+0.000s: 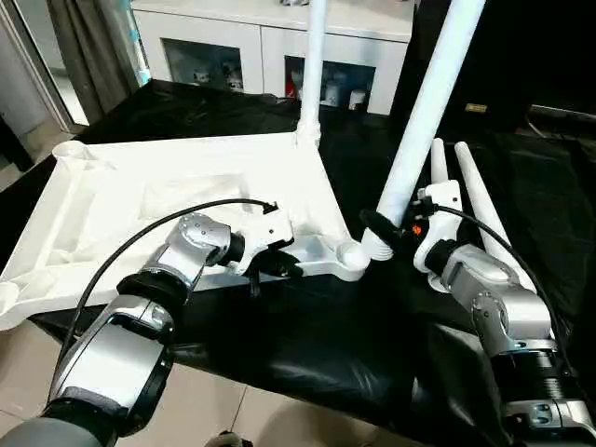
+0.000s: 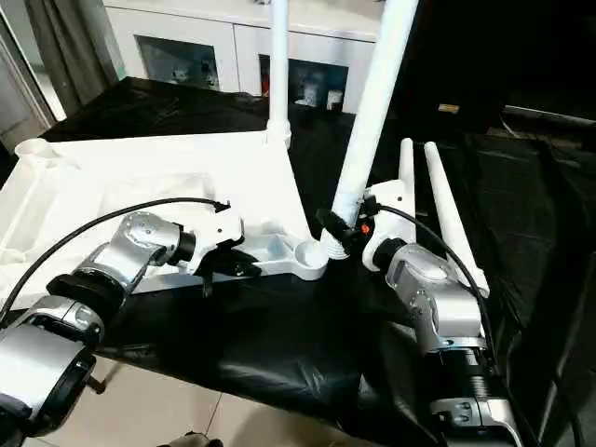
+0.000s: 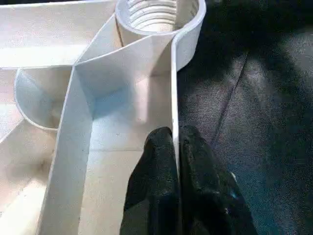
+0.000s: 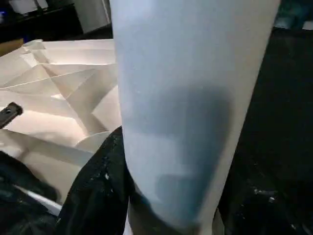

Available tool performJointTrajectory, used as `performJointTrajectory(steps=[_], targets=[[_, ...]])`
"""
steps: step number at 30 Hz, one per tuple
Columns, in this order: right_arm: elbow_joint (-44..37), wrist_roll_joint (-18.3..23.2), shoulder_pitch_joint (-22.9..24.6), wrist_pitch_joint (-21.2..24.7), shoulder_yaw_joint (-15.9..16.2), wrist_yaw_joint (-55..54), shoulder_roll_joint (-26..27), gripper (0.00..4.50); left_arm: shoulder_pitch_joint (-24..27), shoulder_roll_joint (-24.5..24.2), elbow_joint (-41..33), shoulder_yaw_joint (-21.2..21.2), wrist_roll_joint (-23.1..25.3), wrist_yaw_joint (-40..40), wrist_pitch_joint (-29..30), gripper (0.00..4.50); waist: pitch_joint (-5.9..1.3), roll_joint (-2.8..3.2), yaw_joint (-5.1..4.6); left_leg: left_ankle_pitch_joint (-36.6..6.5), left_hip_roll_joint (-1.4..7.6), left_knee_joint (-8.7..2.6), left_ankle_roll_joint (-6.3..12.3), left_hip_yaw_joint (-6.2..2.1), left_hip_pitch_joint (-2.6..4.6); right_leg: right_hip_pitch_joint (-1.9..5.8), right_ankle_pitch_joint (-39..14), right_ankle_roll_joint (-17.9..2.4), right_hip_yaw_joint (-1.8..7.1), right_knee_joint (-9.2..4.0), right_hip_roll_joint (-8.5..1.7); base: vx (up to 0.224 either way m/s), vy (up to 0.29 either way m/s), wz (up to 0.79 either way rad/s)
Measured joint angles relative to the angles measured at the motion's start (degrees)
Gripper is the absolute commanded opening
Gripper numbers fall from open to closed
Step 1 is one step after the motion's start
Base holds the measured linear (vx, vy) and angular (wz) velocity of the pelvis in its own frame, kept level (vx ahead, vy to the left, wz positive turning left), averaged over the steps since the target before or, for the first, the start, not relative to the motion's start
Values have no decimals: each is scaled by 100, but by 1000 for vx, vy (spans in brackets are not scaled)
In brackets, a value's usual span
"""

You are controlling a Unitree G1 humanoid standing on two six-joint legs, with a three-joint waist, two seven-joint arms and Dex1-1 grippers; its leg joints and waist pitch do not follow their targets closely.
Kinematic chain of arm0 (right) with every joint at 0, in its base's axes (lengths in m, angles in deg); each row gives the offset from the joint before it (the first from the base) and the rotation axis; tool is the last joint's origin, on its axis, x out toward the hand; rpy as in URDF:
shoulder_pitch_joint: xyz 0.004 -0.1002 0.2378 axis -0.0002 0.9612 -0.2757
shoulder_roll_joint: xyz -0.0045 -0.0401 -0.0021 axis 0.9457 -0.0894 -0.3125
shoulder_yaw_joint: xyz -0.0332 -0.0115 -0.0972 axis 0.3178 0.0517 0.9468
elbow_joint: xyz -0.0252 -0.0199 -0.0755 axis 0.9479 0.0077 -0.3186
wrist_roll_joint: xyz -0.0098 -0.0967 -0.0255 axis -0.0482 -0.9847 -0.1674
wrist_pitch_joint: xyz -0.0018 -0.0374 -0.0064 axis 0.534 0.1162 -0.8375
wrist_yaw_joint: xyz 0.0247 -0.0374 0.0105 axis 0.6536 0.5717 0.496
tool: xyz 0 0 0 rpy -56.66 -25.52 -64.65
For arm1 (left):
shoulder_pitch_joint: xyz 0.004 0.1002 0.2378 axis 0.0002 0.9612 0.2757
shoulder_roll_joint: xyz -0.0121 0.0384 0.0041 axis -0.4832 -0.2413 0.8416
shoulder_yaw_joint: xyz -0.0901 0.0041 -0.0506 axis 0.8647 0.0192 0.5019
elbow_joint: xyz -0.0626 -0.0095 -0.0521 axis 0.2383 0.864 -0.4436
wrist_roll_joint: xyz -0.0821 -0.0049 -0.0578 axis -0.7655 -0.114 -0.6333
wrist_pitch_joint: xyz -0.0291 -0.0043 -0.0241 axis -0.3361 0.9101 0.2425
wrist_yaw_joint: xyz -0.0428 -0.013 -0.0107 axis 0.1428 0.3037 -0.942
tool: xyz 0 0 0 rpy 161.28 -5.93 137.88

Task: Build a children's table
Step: Insert table leg to table base

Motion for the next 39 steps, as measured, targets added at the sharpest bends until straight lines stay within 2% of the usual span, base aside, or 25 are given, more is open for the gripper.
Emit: performJointTrajectory(steps=[6,15,23,30,39], targets=[[41,-25,-147,14,232,242,41,191,24,23,-9,20,0,32,-33,0,0,0,1,0,-1,0,0,0,0,0,0,0,1,0,0,0,0,0],[710,-261,-516,-357,372,333,131,191,180,91,-73,228,-165,52,-173,0,1,-4,1,0,-2,1,0,3,-1,1,0,0,4,0,-2,0,0,0],[963,-272,-680,-394,417,566,151,191,317,6,-246,293,-198,75,-191,0,-5,-27,-11,0,-1,1,0,4,1,1,-2,3,4,1,-2,0,0,0],[950,-293,-702,-345,625,790,103,191,291,-70,-291,72,9,191,-306,0,-20,-137,-16,0,2,-1,0,4,9,5,-4,6,3,1,-1,0,0,0],[984,-407,-701,-293,672,874,18,191,170,-93,-262,-7,70,189,-4,0,-9,-176,-38,0,3,-1,-2,3,29,7,-9,18,2,2,-1,0,0,0]])
